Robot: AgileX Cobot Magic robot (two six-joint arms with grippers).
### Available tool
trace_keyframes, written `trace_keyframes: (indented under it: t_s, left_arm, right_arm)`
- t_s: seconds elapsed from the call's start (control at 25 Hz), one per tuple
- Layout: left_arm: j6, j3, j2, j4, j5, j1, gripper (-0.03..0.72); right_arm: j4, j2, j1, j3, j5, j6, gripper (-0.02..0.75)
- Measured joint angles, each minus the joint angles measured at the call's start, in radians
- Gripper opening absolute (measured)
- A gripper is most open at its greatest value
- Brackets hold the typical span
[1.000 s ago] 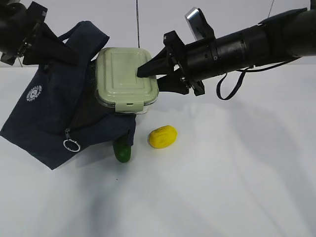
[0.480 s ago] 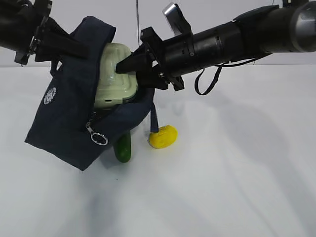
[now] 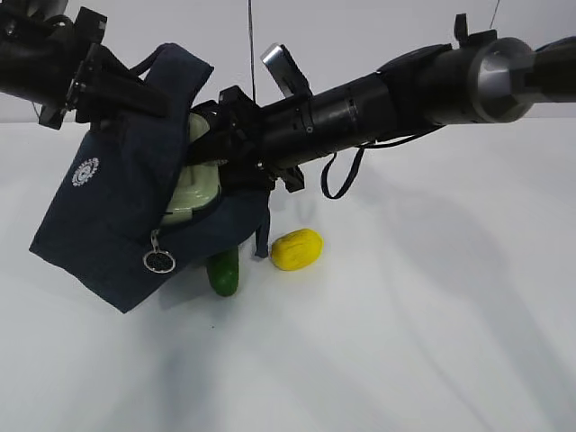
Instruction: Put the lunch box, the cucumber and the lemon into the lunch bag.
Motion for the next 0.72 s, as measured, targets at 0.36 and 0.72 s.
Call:
trace_keyframes:
  t_s: [0.36,0.72]
  left_arm:
    - [0.005,0.0,0.0,-0.001,-0.022,0.0,0.001]
    - [0.005,0.0,0.004,-0.001,-0.035,0.0,0.001]
  right_arm:
    - [0.032,0.07,0.028,-0.072,0.009,0.016,0.368]
    - [0.055,0.071,0.03,-0.076,0.018,0.022,0.407]
